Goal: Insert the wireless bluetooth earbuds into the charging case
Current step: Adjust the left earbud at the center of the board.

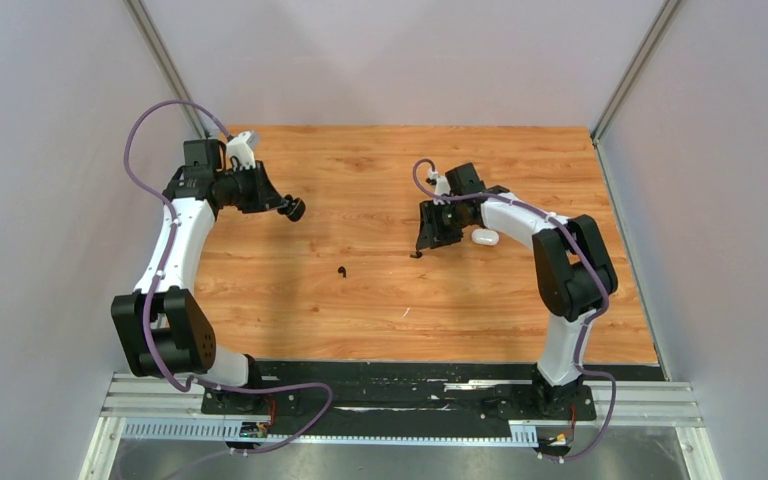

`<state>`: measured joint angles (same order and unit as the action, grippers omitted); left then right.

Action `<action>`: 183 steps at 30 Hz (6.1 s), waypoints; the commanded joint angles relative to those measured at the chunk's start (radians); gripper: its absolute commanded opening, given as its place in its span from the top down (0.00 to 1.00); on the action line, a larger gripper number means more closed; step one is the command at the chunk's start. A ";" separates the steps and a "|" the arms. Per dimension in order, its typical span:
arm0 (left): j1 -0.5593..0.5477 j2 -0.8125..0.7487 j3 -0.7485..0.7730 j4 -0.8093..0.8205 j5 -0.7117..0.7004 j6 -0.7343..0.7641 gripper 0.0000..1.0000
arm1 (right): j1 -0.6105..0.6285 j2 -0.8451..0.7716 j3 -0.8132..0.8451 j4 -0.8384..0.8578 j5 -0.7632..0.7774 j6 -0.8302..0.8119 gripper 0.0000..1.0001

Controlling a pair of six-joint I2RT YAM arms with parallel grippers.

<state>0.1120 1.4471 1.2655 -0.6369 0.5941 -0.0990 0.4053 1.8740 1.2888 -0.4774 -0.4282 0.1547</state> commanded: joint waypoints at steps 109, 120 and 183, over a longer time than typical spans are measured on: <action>-0.302 0.224 0.082 0.037 0.102 0.053 1.00 | 0.215 -0.348 -0.263 0.382 0.143 -1.290 1.00; -0.302 0.144 0.024 0.006 0.068 0.090 1.00 | 0.223 -0.430 -0.402 -0.105 0.041 -1.854 1.00; -0.299 0.119 0.037 -0.040 -0.008 0.125 1.00 | 0.295 0.104 0.178 -0.489 0.087 -0.747 0.65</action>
<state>-0.1902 1.5990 1.2854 -0.6731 0.5911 -0.0013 0.6861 1.9518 1.4265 -0.9466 -0.4088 -0.6609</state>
